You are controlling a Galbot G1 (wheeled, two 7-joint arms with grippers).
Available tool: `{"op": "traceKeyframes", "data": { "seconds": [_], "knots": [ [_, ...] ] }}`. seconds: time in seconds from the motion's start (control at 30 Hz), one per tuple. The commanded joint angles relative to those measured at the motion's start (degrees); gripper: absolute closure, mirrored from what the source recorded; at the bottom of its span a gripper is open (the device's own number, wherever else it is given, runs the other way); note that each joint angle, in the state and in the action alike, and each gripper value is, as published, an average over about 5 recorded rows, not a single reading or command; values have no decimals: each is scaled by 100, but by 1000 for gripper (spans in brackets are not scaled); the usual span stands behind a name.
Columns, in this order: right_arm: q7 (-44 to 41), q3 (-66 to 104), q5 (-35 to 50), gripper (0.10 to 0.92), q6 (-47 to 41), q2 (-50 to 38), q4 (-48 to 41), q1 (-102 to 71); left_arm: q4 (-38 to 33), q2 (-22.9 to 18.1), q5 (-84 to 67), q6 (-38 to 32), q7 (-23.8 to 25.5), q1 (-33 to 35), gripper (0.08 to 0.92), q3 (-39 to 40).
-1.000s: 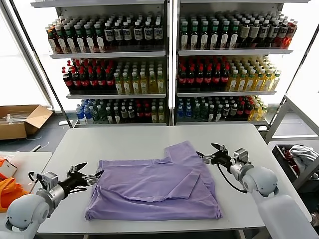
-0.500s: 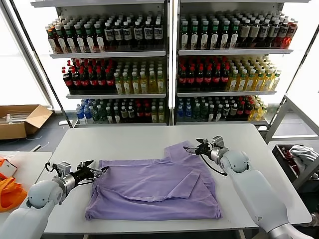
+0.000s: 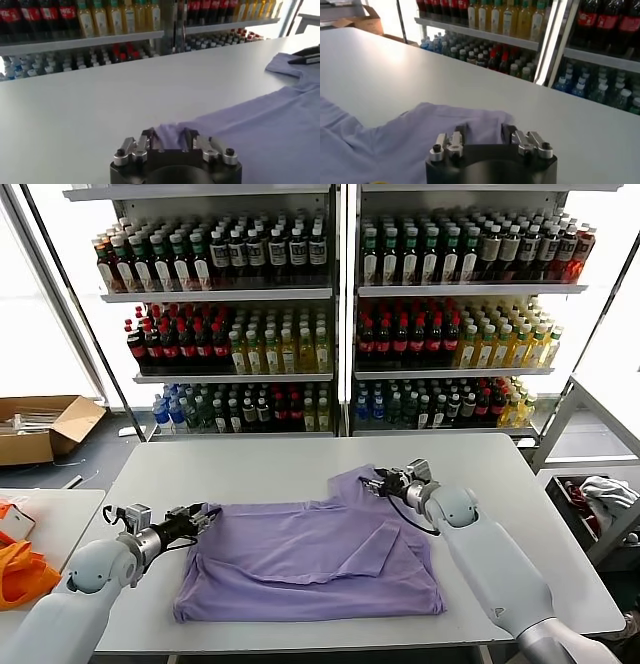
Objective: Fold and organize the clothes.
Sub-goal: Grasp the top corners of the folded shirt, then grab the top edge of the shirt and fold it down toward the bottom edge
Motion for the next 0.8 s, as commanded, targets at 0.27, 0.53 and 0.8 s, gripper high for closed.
{"op": "traceKeyframes", "data": {
  "seconds": [0.27, 0.53, 0.8],
  "knots": [
    [406, 391, 1091, 884, -50, -316, 1644, -465, -390, 161, -235, -1, 47, 207, 865, -236],
    [542, 1072, 1594, 919, -149, -1009, 3159, -1495, -1474, 300, -429, 1, -46, 976, 913, -825],
    [536, 2100, 1679, 919, -120, -1481, 4501, -3280, -2685, 266, -389, 77, -243, 1964, 914, -1335]
  ]
}}
